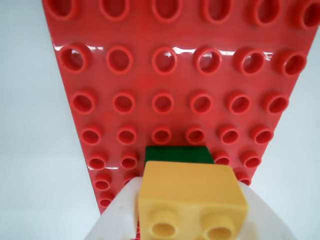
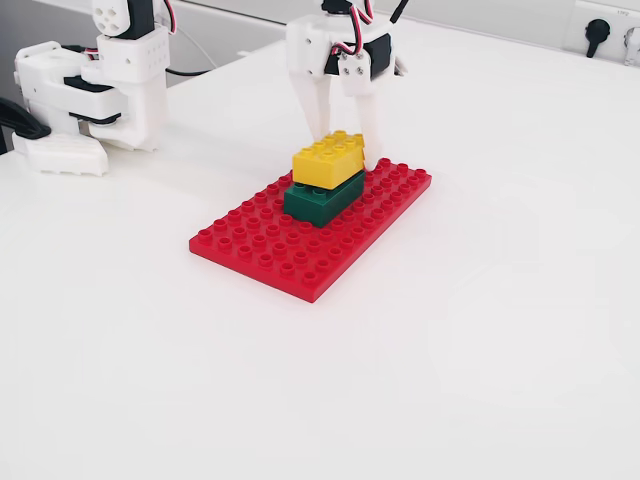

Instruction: Put yellow lego brick onto the green one

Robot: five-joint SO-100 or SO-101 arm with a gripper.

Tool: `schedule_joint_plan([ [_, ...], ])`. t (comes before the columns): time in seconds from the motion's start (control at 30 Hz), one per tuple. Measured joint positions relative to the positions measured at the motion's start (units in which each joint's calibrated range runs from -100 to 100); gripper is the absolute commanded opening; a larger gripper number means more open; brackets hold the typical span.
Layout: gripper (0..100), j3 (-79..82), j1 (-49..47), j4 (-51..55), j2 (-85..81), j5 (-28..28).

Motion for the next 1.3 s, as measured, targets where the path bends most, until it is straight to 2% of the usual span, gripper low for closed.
schedule_joint_plan([
  [1.3, 12, 0.0, 2.58, 2.42, 0.0, -0.83],
])
